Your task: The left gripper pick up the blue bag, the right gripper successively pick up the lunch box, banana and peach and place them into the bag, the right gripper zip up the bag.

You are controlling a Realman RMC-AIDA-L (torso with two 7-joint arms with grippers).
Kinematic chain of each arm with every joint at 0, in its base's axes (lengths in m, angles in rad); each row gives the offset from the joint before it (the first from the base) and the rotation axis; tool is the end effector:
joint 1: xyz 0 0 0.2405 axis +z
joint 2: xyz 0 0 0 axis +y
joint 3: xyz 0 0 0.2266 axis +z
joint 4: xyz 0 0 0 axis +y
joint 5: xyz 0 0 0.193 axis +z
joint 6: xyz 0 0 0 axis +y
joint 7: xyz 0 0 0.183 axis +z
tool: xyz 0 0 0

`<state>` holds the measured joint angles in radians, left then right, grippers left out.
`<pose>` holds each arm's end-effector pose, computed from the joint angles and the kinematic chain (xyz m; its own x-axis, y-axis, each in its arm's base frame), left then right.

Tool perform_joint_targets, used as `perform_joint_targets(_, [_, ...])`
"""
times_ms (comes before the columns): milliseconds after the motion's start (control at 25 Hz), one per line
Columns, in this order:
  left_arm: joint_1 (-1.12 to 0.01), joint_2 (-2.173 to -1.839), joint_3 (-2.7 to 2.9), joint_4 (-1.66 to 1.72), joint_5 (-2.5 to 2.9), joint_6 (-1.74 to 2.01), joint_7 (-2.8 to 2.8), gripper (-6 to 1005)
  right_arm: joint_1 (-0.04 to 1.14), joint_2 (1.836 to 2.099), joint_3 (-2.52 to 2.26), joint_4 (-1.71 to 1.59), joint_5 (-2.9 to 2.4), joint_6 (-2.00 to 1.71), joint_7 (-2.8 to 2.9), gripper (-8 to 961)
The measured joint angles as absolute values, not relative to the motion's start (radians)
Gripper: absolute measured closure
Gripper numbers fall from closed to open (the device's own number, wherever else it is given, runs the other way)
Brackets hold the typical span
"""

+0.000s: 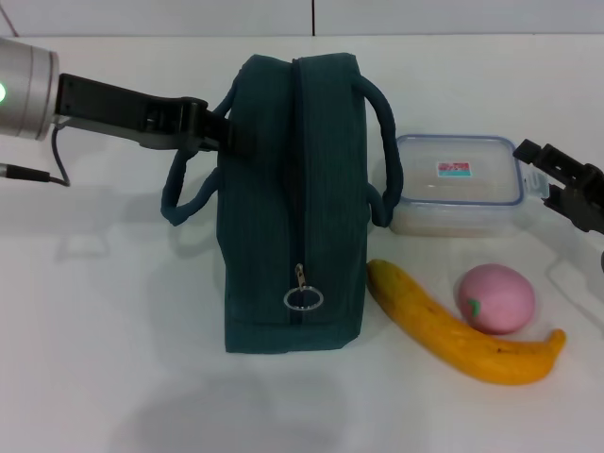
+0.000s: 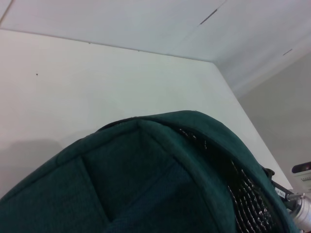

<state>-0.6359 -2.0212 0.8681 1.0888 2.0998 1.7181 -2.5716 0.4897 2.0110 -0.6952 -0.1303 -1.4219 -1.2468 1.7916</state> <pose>-0.1530 0.3379 0.0267 0.4360 0.8600 0.2654 0.8768 -0.4723 0.0902 0.2731 0.3371 -0.0198 -0.1818 -0.6175 -0.7652 -0.9266 -0.1530 0.3436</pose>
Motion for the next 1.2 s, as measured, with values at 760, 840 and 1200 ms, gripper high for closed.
perform_joint_targets(760, [-0.632, -2.025, 0.868, 1.086, 2.100, 1.718, -2.563, 946, 0.485, 2.011, -0.722, -0.132, -1.422, -1.222, 1.830, 394])
perform_joint_targets(840, [-0.632, -2.026, 0.868, 1.086, 2.100, 1.718, -2.563, 946, 0.485, 2.011, -0.723, -0.132, -1.420, -1.223, 1.830, 410])
perform_joint_targets(1200, [-0.630, -2.026, 0.868, 1.086, 2.100, 1.718, -2.560, 946, 0.479, 2.008, -0.727, -0.141, -1.420, -1.230, 1.825, 668])
